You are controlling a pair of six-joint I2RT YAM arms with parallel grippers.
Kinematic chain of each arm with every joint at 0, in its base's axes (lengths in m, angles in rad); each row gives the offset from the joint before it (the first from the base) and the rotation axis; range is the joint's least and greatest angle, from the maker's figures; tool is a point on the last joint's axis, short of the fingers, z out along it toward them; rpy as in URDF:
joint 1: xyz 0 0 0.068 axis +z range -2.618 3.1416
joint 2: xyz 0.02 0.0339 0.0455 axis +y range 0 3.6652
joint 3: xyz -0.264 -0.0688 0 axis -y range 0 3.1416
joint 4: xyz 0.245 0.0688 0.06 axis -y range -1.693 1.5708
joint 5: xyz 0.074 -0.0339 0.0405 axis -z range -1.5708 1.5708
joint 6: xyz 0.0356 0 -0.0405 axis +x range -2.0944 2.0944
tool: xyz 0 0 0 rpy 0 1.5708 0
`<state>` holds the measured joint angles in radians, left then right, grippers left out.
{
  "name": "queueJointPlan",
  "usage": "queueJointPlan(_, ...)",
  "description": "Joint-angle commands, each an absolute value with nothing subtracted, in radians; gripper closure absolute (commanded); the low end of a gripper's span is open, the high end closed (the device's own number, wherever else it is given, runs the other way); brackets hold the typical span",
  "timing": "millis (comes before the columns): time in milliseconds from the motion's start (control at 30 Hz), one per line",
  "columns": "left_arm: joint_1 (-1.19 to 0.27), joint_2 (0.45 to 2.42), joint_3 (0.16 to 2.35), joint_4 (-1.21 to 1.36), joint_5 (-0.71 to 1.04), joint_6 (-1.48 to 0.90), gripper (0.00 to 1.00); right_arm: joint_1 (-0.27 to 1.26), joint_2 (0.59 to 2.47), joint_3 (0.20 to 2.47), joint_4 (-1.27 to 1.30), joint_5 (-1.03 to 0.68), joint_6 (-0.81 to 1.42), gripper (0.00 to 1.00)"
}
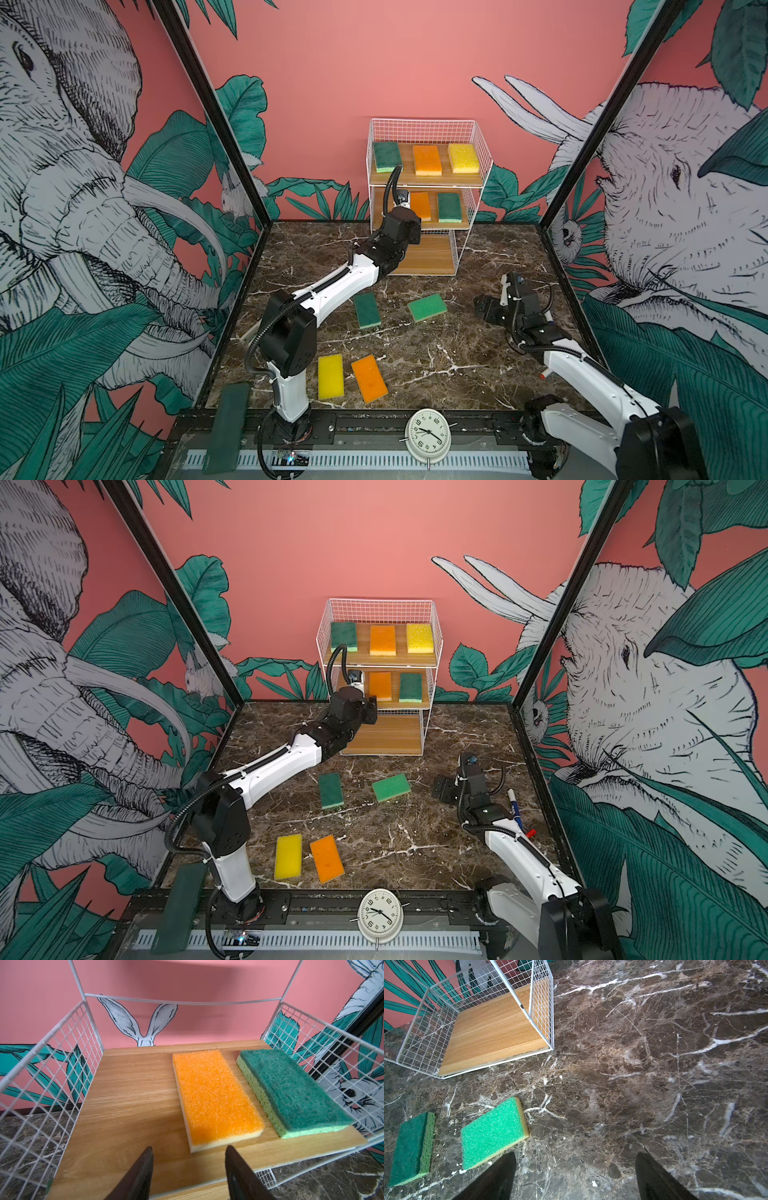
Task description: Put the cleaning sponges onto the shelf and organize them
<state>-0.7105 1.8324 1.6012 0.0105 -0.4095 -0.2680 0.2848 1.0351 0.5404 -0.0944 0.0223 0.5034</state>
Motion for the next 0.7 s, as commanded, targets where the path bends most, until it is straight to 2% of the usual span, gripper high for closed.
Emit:
queueJointPlan(0,-0.707,1.834,1.612,0.017,-0.420,-0.293,0.44,0.280,1.039,0.537,-0.087,0.037,0.489,0.08)
queueJointPlan(333,-0.676,1.829,1.610,0.000,-0.457,-0.302,0.44,0.279,1.040,0.538,-0.089,0.040,0.485,0.08)
queueJointPlan(667,-0.684,1.801,1.581,0.033,-0.379,-0.283,0.45,0.279,1.028,0.535,-0.091,0.037,0.488,0.08)
